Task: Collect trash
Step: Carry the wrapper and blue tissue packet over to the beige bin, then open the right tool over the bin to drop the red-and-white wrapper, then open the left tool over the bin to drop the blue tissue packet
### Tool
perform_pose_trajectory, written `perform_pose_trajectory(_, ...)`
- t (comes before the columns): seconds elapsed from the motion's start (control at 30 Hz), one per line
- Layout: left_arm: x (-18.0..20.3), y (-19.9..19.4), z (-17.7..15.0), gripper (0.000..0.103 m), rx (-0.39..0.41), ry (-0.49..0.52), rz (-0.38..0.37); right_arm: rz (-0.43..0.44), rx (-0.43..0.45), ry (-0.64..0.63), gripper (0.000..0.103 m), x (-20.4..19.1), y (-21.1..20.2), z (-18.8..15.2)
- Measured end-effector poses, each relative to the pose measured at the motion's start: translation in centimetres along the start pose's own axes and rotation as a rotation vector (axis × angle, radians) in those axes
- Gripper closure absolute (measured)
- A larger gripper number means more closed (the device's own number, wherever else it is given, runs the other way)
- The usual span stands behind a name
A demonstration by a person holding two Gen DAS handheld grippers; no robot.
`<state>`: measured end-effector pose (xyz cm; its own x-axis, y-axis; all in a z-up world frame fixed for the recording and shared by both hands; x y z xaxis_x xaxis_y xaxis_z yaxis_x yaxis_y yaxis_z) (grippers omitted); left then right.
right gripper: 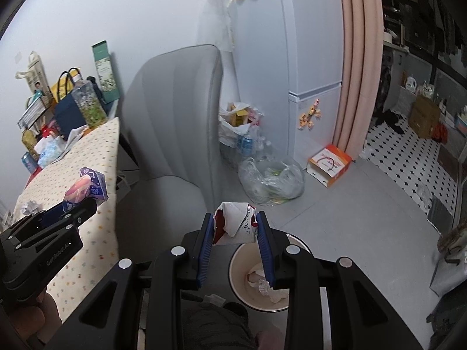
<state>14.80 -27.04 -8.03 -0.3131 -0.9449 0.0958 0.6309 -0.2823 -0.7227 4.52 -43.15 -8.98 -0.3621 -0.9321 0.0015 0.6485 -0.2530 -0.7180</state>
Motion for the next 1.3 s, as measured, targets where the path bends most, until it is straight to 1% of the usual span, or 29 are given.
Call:
perform_pose_trajectory(0.2,1.8,1.9,0.0,0.06,-0.035,0.021,-0.014,-0.012,-0.023,0.032,0.072,1.9,1.9,0.0)
perform_pose_trajectory(0.23,2.0,2.1,0.1,0.06,-0.037,0.024,-0.014,-0.018,-0.026,0.038,0.07,2.3,2.2,0.0)
perform_pose_trajectory(0.3,2.5,2.6,0.2,0.06,-0.043,0.031,-0.015,-0.039,-0.028,0.049,0.058,3.1,2.9,0.0)
perform_pose_trajectory(0.33,2.7,2.7,0.2,0.06,-0.045,0.034,-0.016,-0.047,-0.026,0.052,0.043,3.4,3.2,0.1)
perform_pose_trajectory(0.37,3.0,2.8,0.2,0.06,-0.047,0.037,-0.017,-0.063,-0.019,0.057,0.038,3.9,3.2,0.1)
perform_pose_trajectory(0.5,4.1,3.5,-0.1,0.06,-0.061,0.055,-0.026,-0.077,-0.024,0.085,0.035,5.5,3.4,-0.1)
perform_pose_trajectory(0.57,5.0,3.9,-0.5,0.06,-0.074,0.069,-0.037,-0.096,-0.024,0.098,0.028,6.6,3.3,-0.5)
perform_pose_trajectory(0.8,8.4,4.9,-1.8,0.06,-0.113,0.129,-0.086,-0.141,-0.026,0.144,0.022,9.8,2.3,-1.7)
perform_pose_trajectory(0.97,11.8,5.2,-2.8,0.06,-0.138,0.174,-0.143,-0.197,-0.018,0.163,0.016,12.0,0.5,-2.5)
perform_pose_trajectory(1.17,15.3,5.7,-3.9,0.059,-0.175,0.221,-0.211,-0.248,-0.036,0.198,0.014,14.8,-1.1,-3.3)
perform_pose_trajectory(1.2,15.6,5.8,-4.0,0.058,-0.181,0.226,-0.218,-0.253,-0.039,0.205,0.014,15.2,-1.3,-3.5)
perform_pose_trajectory(1.3,16.7,6.1,-4.5,0.046,-0.226,0.233,-0.265,-0.274,-0.048,0.222,0.011,15.9,-1.9,-4.0)
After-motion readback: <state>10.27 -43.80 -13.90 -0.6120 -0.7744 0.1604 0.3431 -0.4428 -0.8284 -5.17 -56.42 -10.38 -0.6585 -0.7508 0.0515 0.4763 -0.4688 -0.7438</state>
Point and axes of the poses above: each gripper's, at about its wrist camera, not at the fingertips, and y roughly the way its jaws point, x to its right, z to its top, the point moved 5 cm from there along y, roughly the way its jaws point, and after that the axes turned 12 degrees about -y, right-handed, at the moved point
